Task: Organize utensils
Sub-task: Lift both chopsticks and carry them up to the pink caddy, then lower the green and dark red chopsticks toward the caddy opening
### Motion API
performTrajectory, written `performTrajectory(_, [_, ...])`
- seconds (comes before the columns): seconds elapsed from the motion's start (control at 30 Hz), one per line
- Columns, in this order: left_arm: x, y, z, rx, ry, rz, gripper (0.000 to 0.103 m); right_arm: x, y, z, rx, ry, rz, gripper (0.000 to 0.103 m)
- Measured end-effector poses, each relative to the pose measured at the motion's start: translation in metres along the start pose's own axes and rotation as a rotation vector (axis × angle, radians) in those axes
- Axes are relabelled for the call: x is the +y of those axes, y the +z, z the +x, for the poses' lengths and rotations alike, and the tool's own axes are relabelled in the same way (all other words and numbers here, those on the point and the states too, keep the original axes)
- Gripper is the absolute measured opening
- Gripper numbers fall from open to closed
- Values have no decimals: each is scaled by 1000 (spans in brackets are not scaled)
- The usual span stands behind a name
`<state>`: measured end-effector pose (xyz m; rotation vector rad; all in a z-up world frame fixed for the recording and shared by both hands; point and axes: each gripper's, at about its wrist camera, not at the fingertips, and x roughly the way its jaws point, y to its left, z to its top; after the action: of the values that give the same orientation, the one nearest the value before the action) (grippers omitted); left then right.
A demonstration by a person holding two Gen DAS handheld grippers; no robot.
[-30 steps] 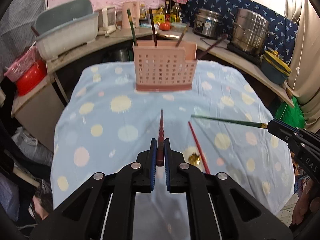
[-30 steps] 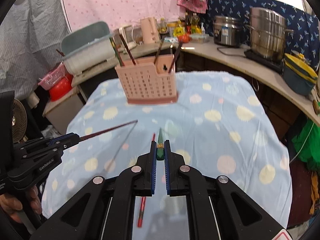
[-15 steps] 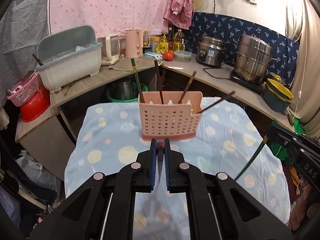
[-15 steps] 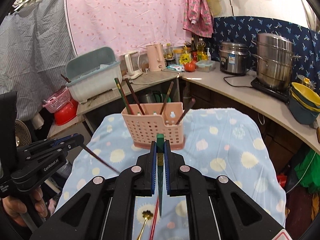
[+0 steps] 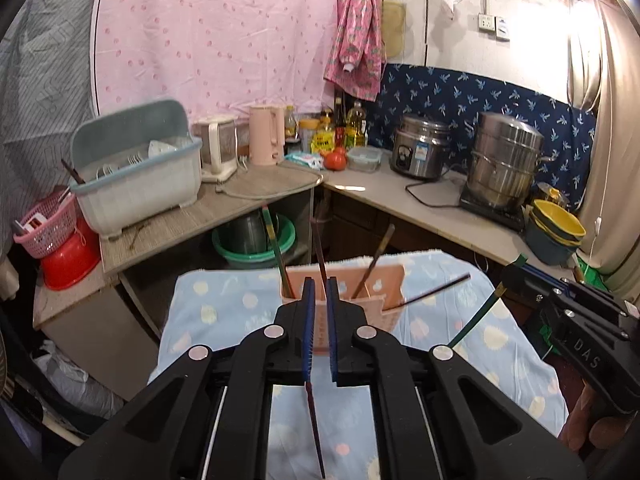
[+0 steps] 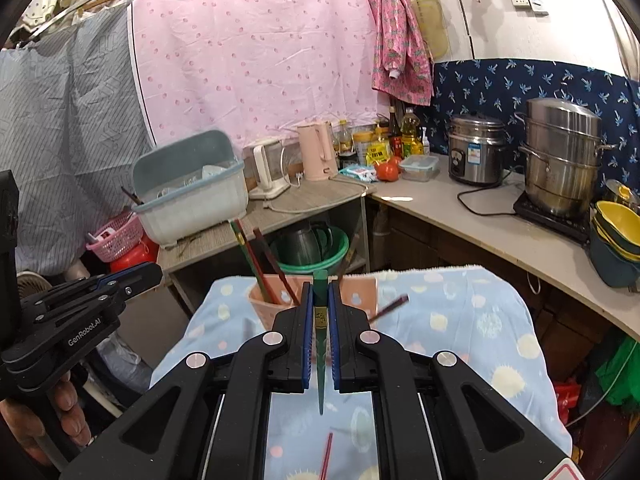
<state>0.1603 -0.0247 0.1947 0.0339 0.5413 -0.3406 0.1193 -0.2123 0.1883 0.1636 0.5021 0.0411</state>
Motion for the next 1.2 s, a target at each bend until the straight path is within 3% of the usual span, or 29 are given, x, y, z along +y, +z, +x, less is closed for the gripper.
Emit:
performTrajectory(0.17, [6, 6, 6, 1, 3, -21, 5, 2, 5, 3, -9, 4, -1, 7])
performTrajectory(0.33, [22, -25, 40, 112, 16, -68, 9, -3, -16, 11, 42, 7, 17, 7])
performTrajectory(0.4, [32, -44, 59, 166, 20, -96, 15, -7, -24, 15, 66, 5, 29, 7])
performTrajectory(0.47, [39, -63, 79, 225, 27, -115, 38, -10, -31, 18, 83, 2, 38, 7])
performTrajectory(0.53, [43, -79, 98, 273, 36, -128, 45, -14, -35, 19, 91, -8, 41, 7])
performTrajectory(0.83, [44, -125, 170, 431, 38, -136, 45, -30, -27, 43, 121, -31, 76, 7])
performTrajectory(1.2, [48, -140, 234, 518, 28, -147, 39, -36, -26, 91, 173, -11, 87, 7])
